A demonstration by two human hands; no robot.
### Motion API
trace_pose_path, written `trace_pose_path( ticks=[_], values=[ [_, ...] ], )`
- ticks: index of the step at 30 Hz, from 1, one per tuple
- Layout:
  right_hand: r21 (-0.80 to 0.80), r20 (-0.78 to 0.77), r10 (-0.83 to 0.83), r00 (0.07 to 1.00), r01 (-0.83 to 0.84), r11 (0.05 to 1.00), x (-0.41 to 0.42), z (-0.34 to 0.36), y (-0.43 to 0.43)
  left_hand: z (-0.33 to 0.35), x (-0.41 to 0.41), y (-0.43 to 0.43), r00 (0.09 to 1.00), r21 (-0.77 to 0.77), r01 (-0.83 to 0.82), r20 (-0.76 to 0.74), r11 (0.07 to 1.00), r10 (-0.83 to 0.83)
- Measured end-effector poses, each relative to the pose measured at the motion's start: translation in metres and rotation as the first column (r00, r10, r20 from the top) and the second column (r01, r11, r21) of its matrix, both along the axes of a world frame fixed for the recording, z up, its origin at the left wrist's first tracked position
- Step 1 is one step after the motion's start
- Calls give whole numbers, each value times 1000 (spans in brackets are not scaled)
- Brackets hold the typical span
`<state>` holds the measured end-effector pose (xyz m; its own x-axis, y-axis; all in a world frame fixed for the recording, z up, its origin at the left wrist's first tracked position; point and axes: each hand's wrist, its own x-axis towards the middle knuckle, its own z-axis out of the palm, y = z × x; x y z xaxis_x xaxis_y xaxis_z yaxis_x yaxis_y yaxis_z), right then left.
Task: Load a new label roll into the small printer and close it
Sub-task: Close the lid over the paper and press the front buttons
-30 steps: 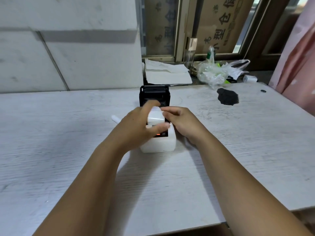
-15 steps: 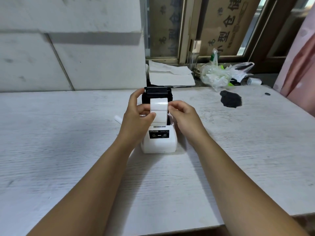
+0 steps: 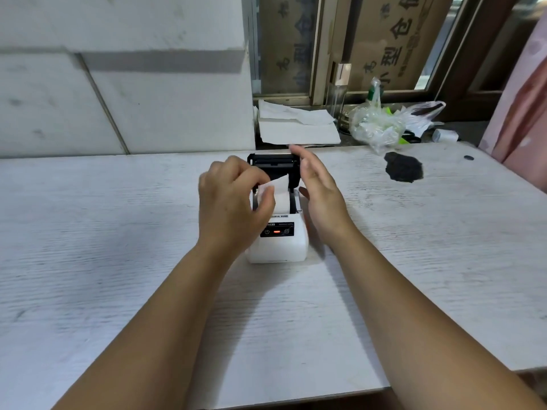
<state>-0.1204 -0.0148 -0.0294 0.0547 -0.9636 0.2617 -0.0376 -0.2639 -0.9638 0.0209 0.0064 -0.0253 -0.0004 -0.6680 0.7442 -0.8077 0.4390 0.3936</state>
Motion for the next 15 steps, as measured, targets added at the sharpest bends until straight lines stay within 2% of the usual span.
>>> trace_pose_path(
  ticks=[2, 4, 9, 15],
  values=[
    [-6, -20, -24, 1000, 24, 1000, -1, 0, -1, -3, 1, -2, 983, -127, -43, 172, 991, 65],
    [-28, -17, -47, 999, 47, 999, -1, -1, -3, -4, 1, -2, 974, -161, -5, 224, 987, 42],
    [-45, -33, -46, 998, 45, 998, 1, 0, -2, -1, 1, 0, 982, -48, 39, 187, 998, -29],
    [123, -250, -24, 968, 56, 991, 0, 4, 4, -3, -1, 0, 986, 155, 34, 155, 987, -59]
  ],
)
